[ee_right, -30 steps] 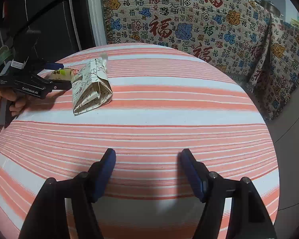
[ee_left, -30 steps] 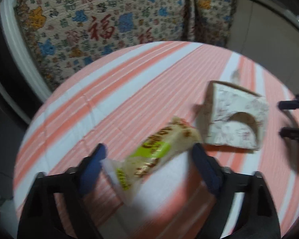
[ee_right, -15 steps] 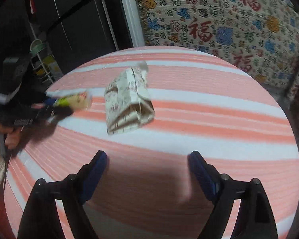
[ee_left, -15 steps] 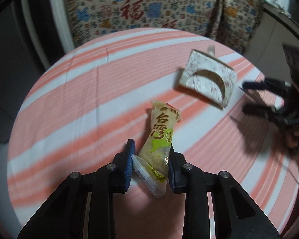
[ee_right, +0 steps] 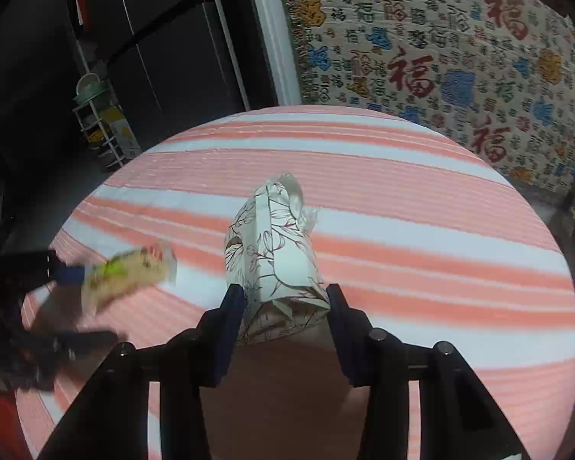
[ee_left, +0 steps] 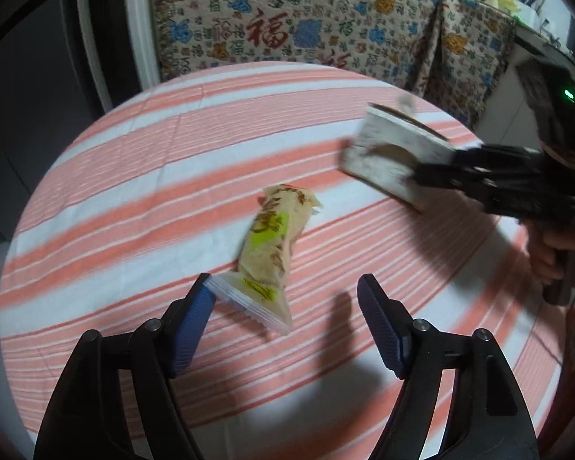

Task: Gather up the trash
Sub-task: 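Grasp the yellow-green snack packet with the left tool while the right tool grasps the white paper wrapper, then carry the snack packet and white wrapper to the wastebasket and release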

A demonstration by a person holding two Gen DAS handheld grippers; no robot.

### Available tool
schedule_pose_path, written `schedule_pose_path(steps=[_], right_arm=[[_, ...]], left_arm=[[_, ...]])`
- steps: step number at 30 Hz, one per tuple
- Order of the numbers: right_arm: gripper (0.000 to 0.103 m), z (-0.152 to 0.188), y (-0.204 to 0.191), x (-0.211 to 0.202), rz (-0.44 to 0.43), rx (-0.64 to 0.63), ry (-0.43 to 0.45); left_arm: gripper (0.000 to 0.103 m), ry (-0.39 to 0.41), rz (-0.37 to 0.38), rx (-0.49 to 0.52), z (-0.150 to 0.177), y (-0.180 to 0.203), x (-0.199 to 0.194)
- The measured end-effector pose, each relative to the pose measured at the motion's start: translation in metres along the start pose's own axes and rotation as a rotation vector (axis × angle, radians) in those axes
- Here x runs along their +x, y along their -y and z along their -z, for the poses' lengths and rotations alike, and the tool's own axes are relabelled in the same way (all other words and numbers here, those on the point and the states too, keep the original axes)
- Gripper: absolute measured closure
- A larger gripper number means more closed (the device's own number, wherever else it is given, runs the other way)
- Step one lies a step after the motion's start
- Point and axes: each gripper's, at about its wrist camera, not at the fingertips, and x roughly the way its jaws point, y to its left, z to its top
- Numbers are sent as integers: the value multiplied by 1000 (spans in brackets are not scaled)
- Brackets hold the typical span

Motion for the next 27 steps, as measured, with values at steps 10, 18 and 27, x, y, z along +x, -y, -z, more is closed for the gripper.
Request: schedule_pose_path(steps=[10,18,27], right_arm=[[59,50,26,-49,61,32,-16],[62,66,31,-81,85,61,4],[63,78,45,-126,115,102,55]], left_arm=[[32,63,-36,26,-13,-2,-1],[91,35,-8,-7,-6,12,-1],[91,60,126,7,-5,91,-27]])
